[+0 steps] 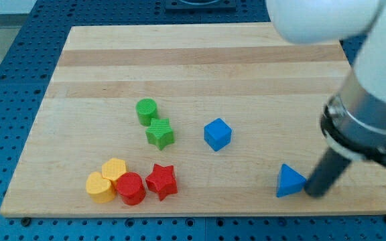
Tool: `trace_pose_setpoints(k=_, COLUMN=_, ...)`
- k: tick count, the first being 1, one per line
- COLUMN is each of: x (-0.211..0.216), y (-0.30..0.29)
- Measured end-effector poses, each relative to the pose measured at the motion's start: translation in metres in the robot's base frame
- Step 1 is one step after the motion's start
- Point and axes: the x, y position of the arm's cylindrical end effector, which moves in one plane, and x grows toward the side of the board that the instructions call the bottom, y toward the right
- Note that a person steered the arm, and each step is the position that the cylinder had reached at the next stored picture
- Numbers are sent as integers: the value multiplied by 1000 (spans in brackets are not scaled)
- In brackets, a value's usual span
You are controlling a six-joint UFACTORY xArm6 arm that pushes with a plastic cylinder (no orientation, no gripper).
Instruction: Push the green star towards bottom left
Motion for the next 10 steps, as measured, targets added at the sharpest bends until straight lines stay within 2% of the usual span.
trace_pose_setpoints(k=1, x=-4, y=-8)
trace_pose_setpoints(k=2, x=42, y=84)
trace_pose_setpoints(k=3, x=27, y=38)
trace_pose_setpoints(k=4, x=-29, y=-12)
trace_pose_setpoints(k=5, x=-15, y=51)
trace_pose_setpoints(k=6, x=0, y=89)
trace_pose_setpoints(k=7, x=41, y=79)
trace_pose_setpoints(k=8, x=28, y=29)
trace_pose_setpoints(k=10, x=16, y=33)
